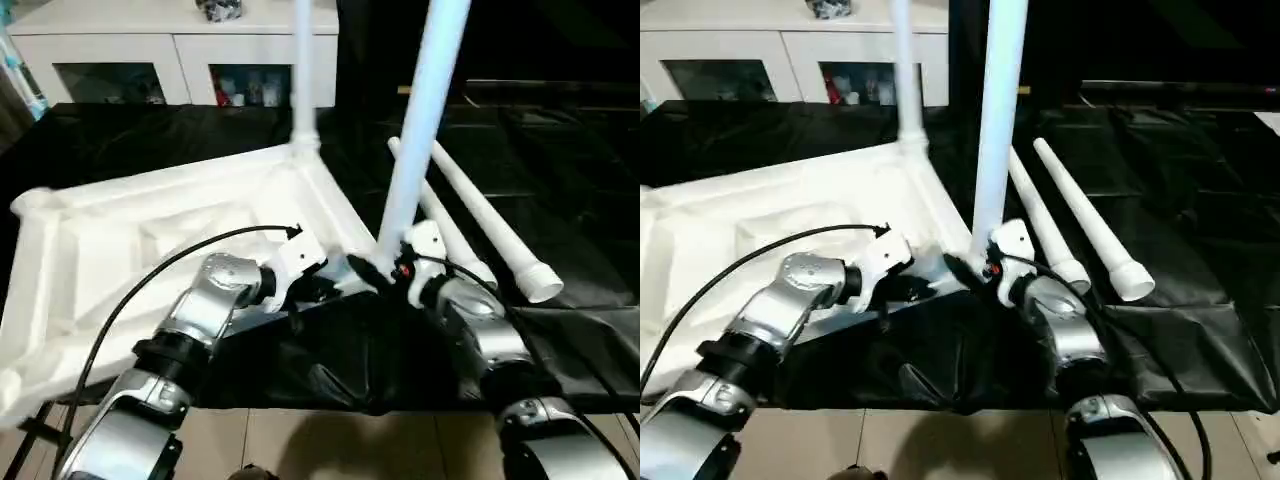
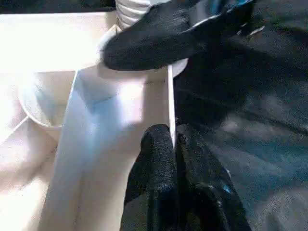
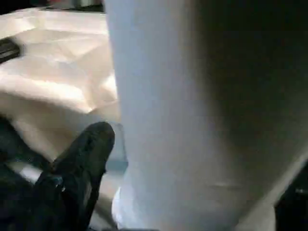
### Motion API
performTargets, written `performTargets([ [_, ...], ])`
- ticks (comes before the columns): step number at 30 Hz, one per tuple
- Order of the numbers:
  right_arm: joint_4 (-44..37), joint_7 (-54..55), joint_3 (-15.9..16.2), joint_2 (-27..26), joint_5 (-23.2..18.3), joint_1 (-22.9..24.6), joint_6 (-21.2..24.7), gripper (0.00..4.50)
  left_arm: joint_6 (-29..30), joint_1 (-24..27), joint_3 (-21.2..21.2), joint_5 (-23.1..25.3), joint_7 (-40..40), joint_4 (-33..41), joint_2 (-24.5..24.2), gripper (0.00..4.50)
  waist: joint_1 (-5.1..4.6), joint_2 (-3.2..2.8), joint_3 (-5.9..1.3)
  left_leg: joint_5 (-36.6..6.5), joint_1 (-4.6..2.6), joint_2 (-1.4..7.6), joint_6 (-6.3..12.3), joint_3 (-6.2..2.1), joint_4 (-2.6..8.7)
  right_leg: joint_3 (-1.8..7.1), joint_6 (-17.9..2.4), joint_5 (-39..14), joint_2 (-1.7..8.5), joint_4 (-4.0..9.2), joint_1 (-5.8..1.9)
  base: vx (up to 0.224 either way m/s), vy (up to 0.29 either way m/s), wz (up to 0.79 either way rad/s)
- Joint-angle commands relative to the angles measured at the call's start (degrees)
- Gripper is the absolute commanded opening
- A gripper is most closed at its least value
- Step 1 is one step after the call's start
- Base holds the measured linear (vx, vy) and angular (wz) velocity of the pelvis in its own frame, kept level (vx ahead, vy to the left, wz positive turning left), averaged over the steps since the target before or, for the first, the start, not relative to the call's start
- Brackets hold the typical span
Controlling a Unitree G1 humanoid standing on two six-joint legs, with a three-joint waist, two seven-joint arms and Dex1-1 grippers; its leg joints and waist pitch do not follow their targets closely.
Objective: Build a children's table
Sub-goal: Rotate leg to tighten
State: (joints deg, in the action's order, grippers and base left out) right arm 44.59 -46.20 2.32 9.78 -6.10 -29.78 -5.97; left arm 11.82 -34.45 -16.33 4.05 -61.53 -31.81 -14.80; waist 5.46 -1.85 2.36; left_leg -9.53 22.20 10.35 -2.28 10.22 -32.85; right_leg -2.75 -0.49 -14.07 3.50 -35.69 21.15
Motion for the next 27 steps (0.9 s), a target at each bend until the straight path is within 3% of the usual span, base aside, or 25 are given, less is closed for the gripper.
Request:
performTargets([
  [1,-1.26,-7.28,4.94,-0.97,-0.45,1.21,2.13,3.92,-2.85,-0.32,-2.75,-3.22,-4.65,3.39,1.74,0.0,0.3,0.1,-3.29,-8.09,-0.98,3.42,5.69,-1.06,3.05,2.27,-14.96,6.86,5.02,3.62,-2.18,0.0,0.0,0.0],
  [7,-7.26,-23.46,8.99,5.65,-1.08,3.38,5.07,3.67,-2.87,0.34,-3.36,-3.65,-11.93,3.84,-2.28,0.0,0.88,0.32,-3.13,-9.8,-1.15,3.53,5.03,-1.09,3.2,2.31,-14.98,1.64,5.1,3.95,-2.09,0.0,0.0,0.0],
  [17,-10.16,-29.64,12.31,8.89,-0.26,3.98,7.0,2.85,-3.95,-0.98,-2.98,-3.23,-14.47,1.3,-4.43,0.0,1.36,0.47,-3.2,-8.49,-1.21,3.5,5.04,-1.08,3.14,2.3,-15.11,2.07,5.14,3.82,-1.94,0.0,0.0,0.0],
  [22,-9.48,-24.55,11.08,6.81,0.5,4.43,5.77,2.79,-4.54,-1.44,-1.77,-2.91,-10.61,0.06,-2.99,0.0,1.42,0.55,-3.22,-8.35,-1.2,3.49,4.9,-1.04,3.09,2.33,-14.96,1.27,5.26,3.88,-1.88,0.0,0.0,0.0],
  [24,-7.34,-18.72,9.55,5.15,1.1,3.65,5.41,2.78,-4.3,-1.79,-0.88,-2.73,-7.6,-0.69,-1.64,0.0,1.22,0.64,-3.0,-9.5,-1.24,3.43,3.92,-1.08,3.3,2.39,-14.74,-1.42,5.34,4.16,-1.74,0.0,0.0,0.0],
  [27,-2.66,-6.26,6.51,1.73,2.33,1.79,5.17,2.77,-2.99,-2.95,0.88,-2.2,-0.93,-2.26,1.28,0.0,0.65,0.58,-2.67,-14.03,-1.73,3.42,1.11,-1.3,3.88,2.57,-13.98,-9.75,5.55,4.89,-1.48,0.0,0.0,0.0],
])
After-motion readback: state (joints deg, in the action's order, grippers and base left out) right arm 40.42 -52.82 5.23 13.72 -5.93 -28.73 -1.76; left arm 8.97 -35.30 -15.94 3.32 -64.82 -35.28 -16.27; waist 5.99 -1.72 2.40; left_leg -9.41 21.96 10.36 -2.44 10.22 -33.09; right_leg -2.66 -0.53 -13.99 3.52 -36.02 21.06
